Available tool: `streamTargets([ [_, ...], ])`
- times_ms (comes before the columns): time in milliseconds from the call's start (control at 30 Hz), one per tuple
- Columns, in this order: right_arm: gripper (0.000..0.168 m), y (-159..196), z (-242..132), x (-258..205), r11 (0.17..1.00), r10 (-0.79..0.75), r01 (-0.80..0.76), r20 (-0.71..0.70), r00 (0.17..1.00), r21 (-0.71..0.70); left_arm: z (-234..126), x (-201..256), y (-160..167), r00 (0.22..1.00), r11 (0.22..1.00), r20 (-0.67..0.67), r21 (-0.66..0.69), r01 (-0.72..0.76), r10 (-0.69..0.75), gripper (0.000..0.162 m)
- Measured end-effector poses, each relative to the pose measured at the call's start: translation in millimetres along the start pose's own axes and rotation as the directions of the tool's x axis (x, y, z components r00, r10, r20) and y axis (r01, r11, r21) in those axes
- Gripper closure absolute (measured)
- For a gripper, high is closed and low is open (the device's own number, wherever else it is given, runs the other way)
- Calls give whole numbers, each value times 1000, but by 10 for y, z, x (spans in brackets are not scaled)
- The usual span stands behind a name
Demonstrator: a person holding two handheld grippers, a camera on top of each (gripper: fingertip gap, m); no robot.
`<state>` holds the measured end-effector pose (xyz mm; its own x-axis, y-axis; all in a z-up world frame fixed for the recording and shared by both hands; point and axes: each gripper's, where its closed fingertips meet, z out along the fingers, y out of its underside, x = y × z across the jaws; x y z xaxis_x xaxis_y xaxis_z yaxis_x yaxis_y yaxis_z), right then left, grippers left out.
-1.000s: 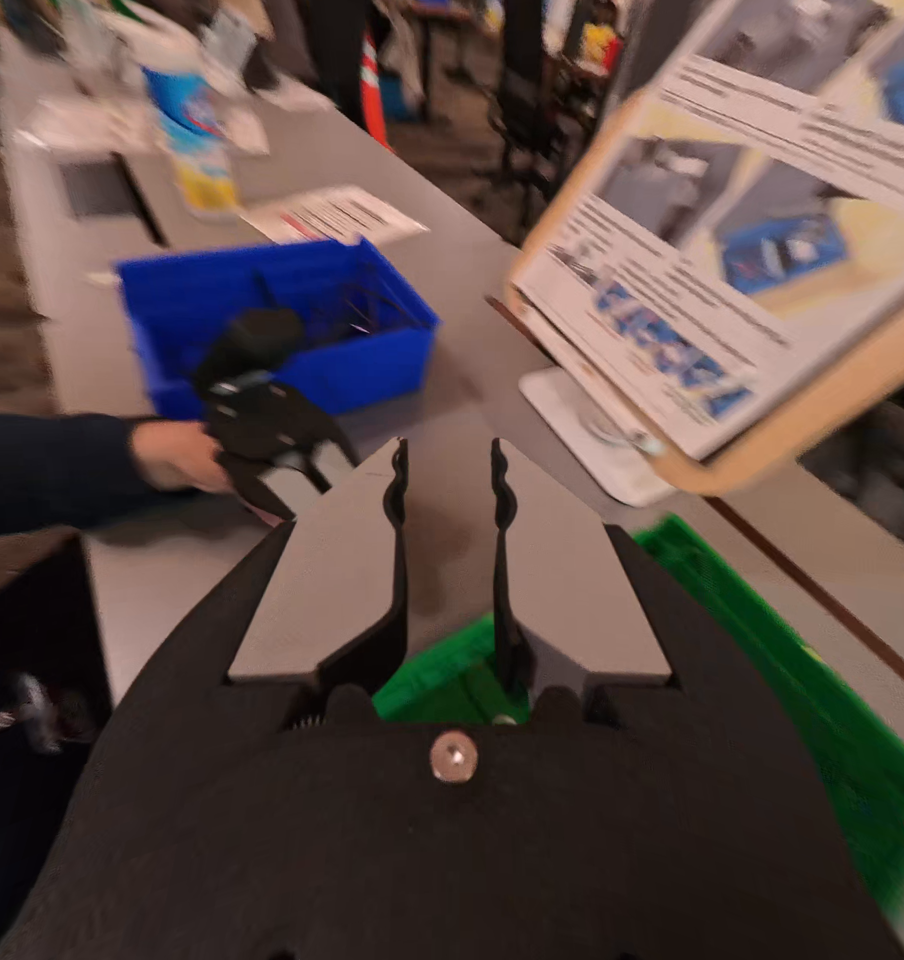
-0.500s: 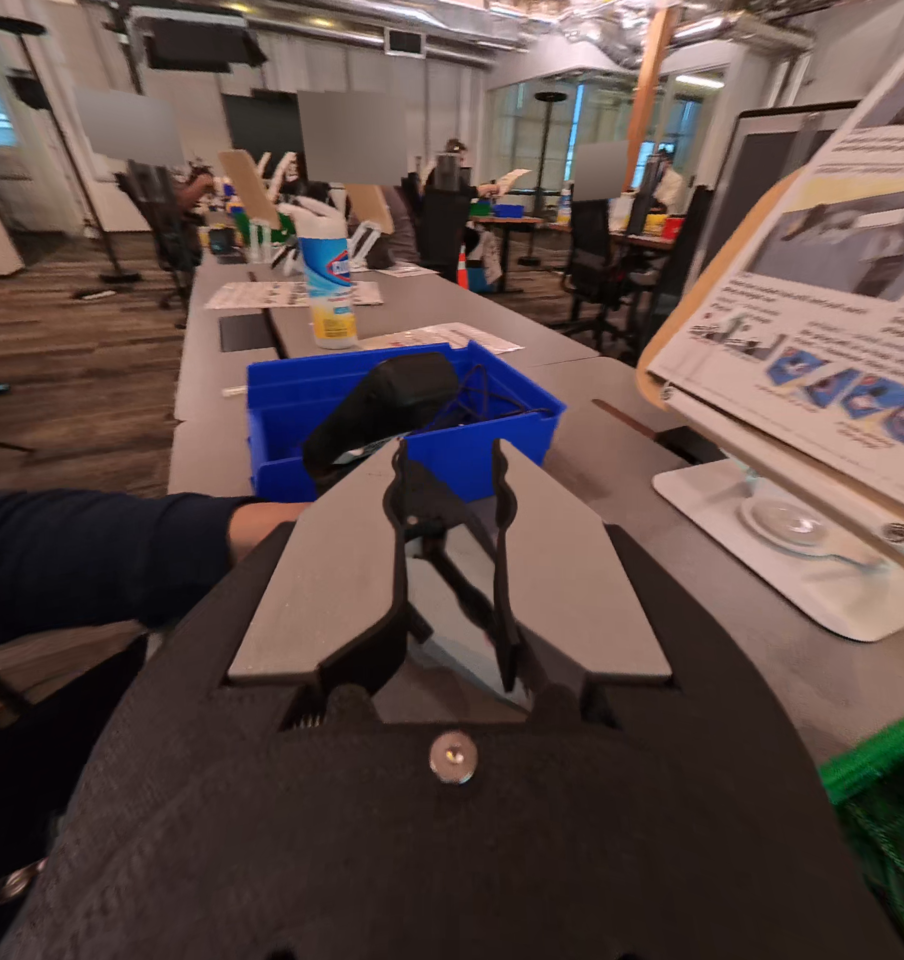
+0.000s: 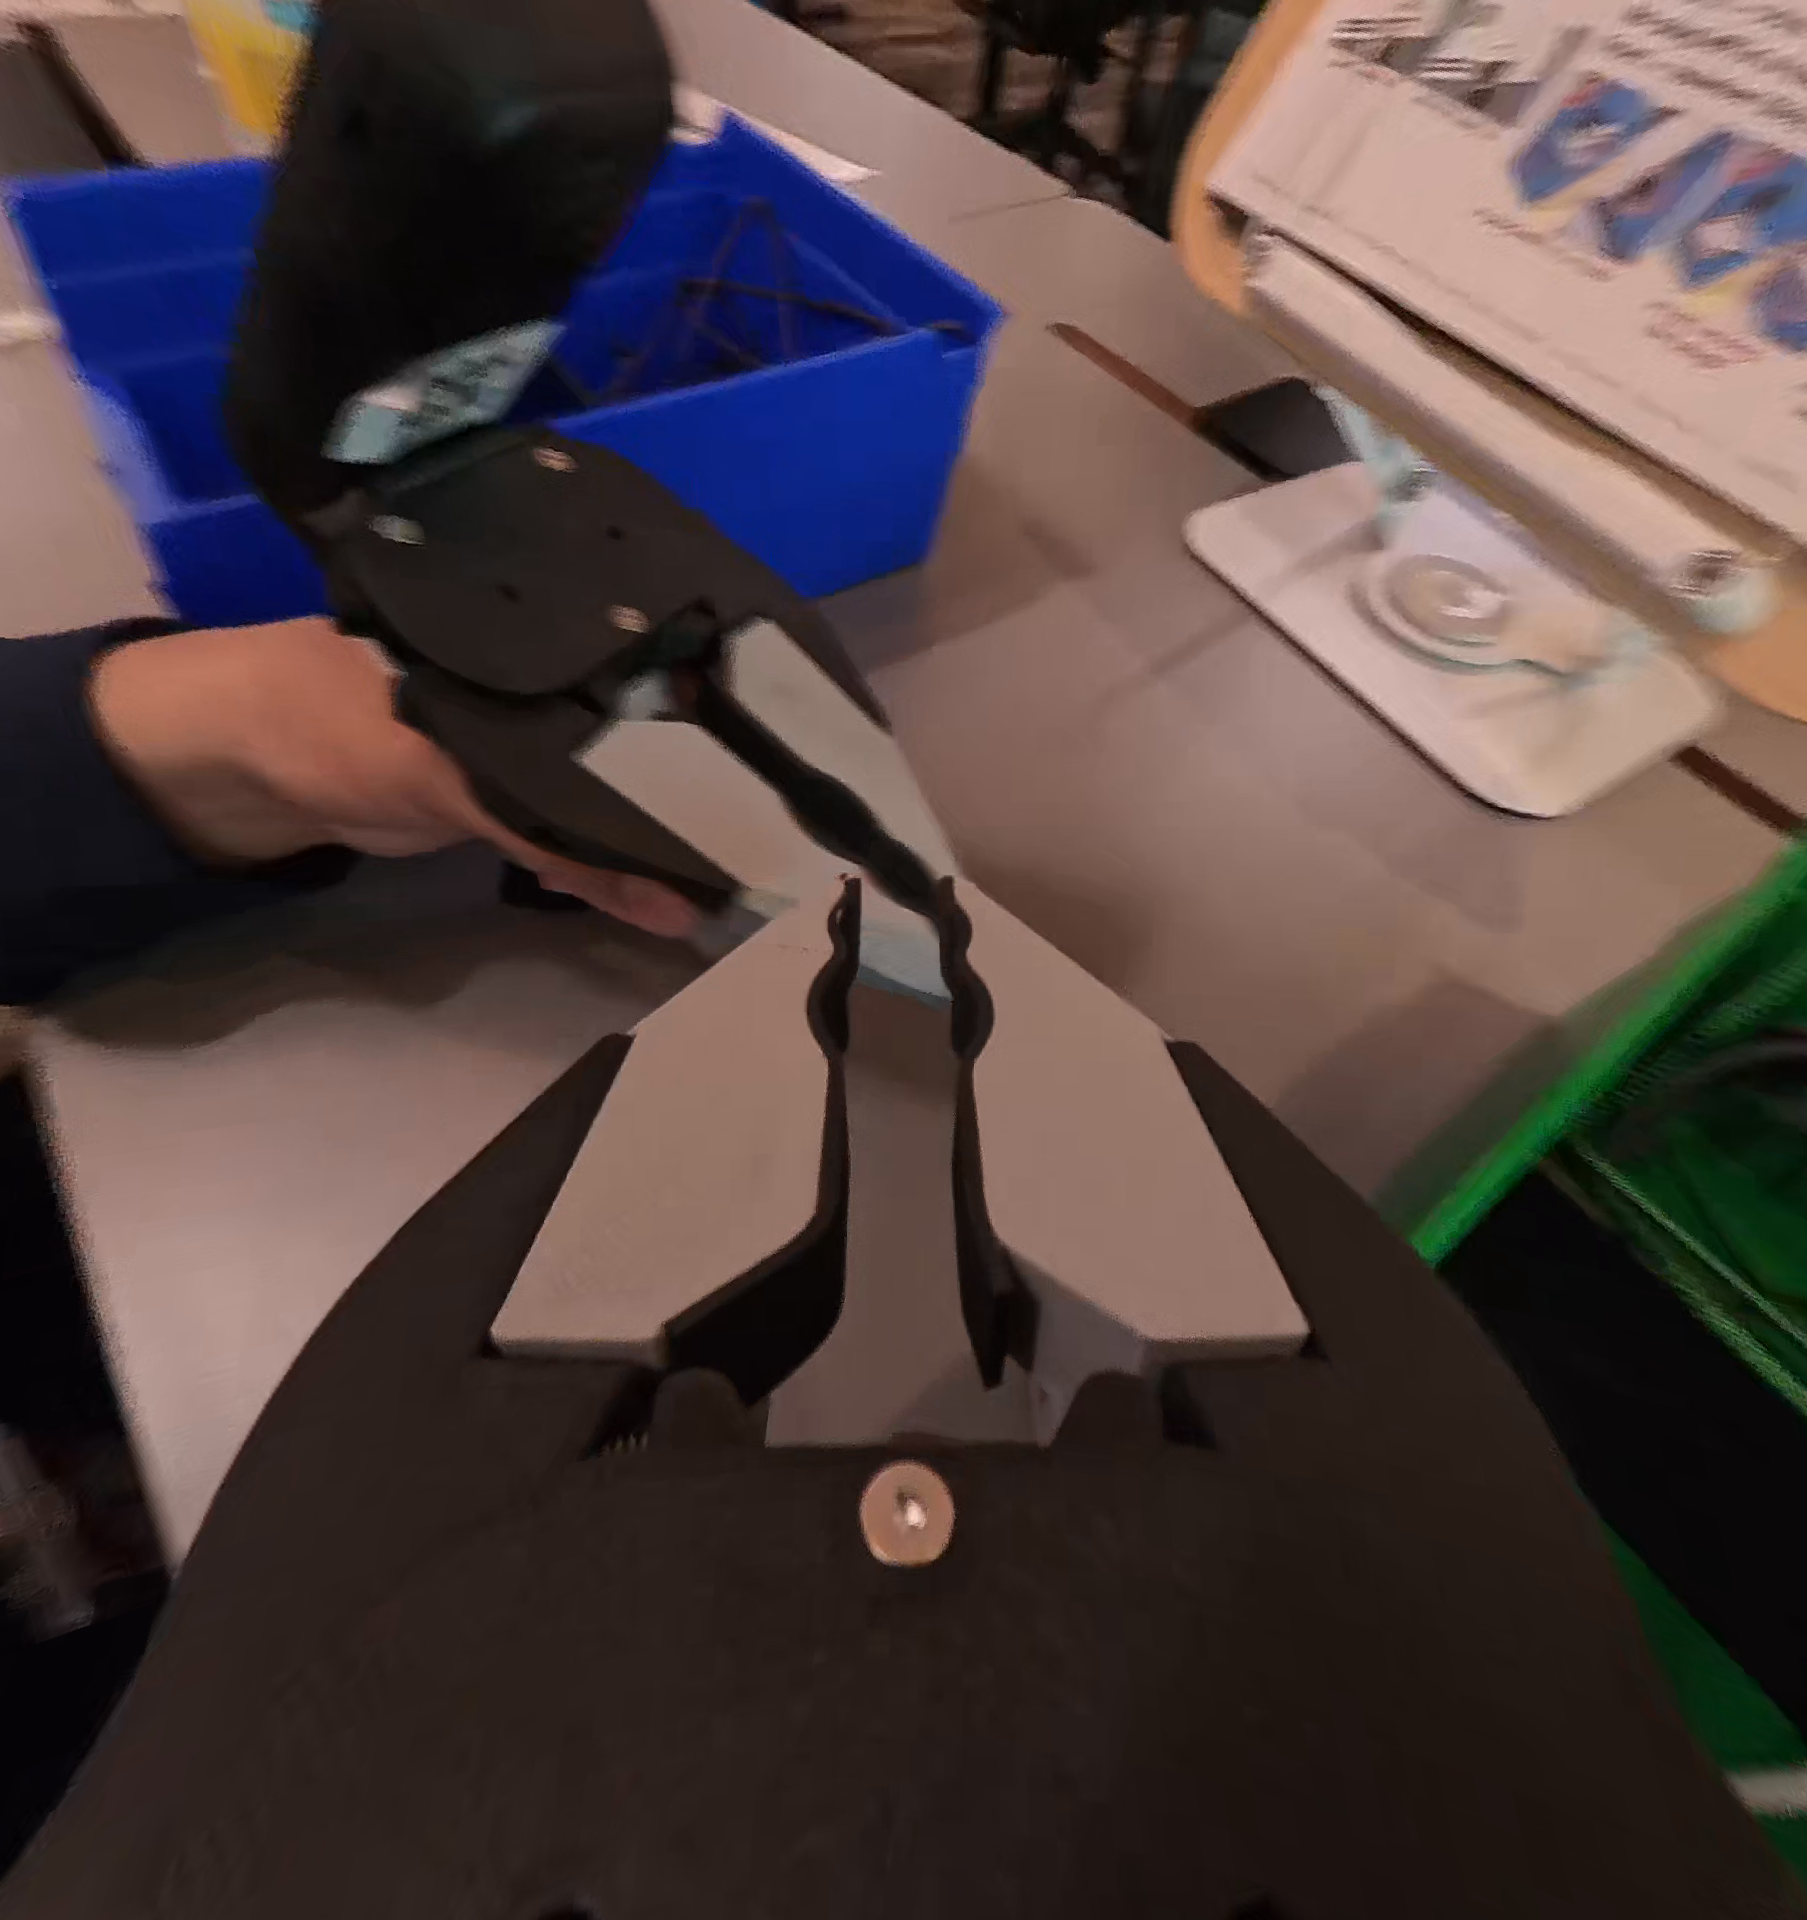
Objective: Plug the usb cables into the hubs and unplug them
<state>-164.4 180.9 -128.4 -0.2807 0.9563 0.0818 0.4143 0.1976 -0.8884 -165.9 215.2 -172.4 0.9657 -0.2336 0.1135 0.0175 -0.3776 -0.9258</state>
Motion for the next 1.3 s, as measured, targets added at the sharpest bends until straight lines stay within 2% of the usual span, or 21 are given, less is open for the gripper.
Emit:
streamTargets([
  [67,155,112,-77,265,999,-26,21,-121,992,-45,3,-24,16,1000,1000,15,-5,-5,5,160],
  [133,152,170,-155,325,999,-6,0,-124,992,-49,4,-27,30,1000,1000,13,-5,-4,5,160],
  [267,144,-97,-315,228,995,-11,25,-145,989,92,31,-59,74,1000,1000,30,-21,-3,4,159],
  [400,118,-359,-108,168,974,-60,105,-220,974,199,7,-109,58,998,1000,62,-9,-4,5,159],
  [433,108,-403,-28,225,969,-57,114,-253,966,218,-16,-140,38,997,1000,82,4,2,-3,158],
  [467,106,-450,28,323,963,-49,125,-301,952,239,-42,-195,12,993,1000,116,24,18,-21,155],
  [533,118,-565,83,509,941,-52,173,-381,923,291,-95,-280,2,986,999,163,41,26,-32,149],
  [633,118,-668,145,652,918,-31,193,-422,906,347,-141,-392,48,974,999,225,40,21,-30,147],
  [833,119,-310,481,643,958,-61,153,-350,935,242,-116,-430,63,967,999,254,32,18,-26,141],
  [1300,113,-68,556,790,986,17,41,-342,940,163,-98,-337,63,964,999,263,22,-38,30,141],
])
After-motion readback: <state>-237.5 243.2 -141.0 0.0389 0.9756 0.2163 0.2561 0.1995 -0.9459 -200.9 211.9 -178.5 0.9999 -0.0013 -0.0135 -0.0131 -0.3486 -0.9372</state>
